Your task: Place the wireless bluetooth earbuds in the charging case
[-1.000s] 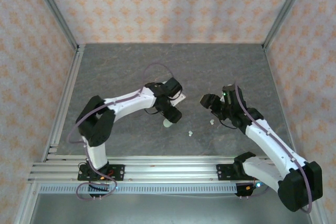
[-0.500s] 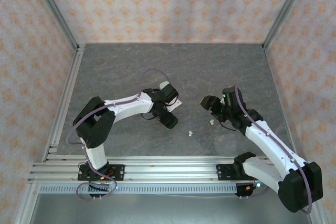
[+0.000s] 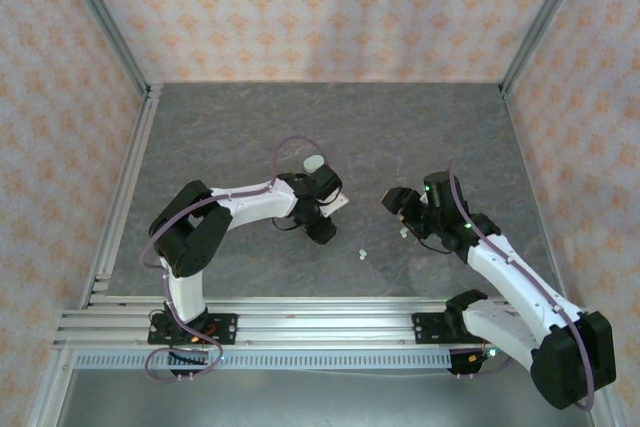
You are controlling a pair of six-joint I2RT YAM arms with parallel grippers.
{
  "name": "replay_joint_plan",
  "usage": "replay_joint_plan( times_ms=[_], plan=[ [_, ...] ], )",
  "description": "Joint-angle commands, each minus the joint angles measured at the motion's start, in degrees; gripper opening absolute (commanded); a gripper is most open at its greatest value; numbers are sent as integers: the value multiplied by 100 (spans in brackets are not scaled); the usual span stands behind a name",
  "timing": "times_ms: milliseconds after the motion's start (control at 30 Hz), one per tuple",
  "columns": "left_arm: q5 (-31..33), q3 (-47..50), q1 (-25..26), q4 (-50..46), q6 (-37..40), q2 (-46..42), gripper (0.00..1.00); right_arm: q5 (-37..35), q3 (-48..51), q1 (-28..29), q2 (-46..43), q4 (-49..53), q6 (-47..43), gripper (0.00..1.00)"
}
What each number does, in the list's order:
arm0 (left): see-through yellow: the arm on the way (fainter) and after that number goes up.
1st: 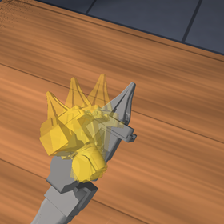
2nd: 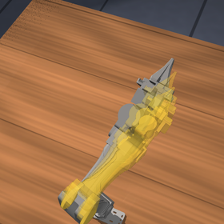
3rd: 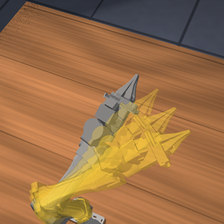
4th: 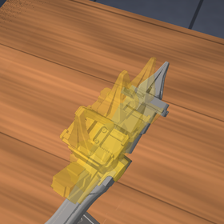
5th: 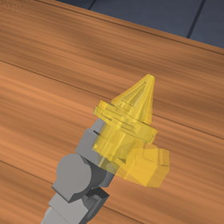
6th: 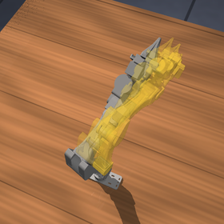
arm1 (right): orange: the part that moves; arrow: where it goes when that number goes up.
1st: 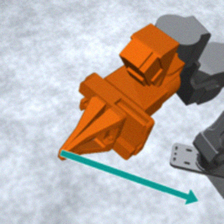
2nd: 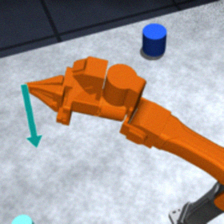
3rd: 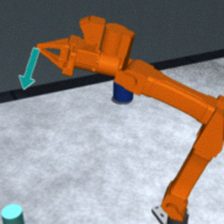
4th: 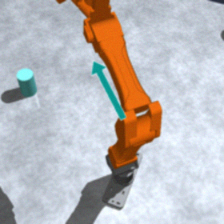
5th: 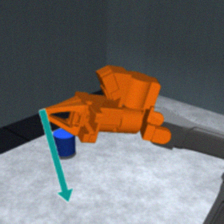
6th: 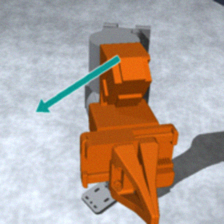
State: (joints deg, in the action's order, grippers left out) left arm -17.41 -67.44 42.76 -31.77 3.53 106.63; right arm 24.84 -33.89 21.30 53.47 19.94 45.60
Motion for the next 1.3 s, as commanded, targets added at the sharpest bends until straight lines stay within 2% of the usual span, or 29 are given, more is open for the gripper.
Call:
replay_joint_plan(
  times_ms=[0, 267, 433, 567, 733, 933, 1267],
  plan=[
    [-46, 240, 51, 99, 141, -150, 40, 178, 202, -38, -72, -435, 300, 69],
    [-242, 348, 51, 153, 453, -1098, 37, 855, 473, -75, -65, -1024, 750, 68],
    [-541, 256, 48, 128, 690, -1794, 34, 1844, 535, -68, -65, -1611, 975, 67],
    [-869, -62, 52, -96, 754, -2001, 34, 2419, 213, 2, -124, -1544, 819, 67],
    [-1339, -410, 55, -198, 672, -2076, 34, 2683, -149, 277, -97, -1426, 564, 68],
    [-1575, -650, 72, -182, 579, -2058, 35, 2763, -350, 641, 173, -1557, 507, 70],
    [-1938, -813, 180, -155, 474, -2092, 35, 3027, -478, 672, 473, -1578, 242, 68]
  ],
)
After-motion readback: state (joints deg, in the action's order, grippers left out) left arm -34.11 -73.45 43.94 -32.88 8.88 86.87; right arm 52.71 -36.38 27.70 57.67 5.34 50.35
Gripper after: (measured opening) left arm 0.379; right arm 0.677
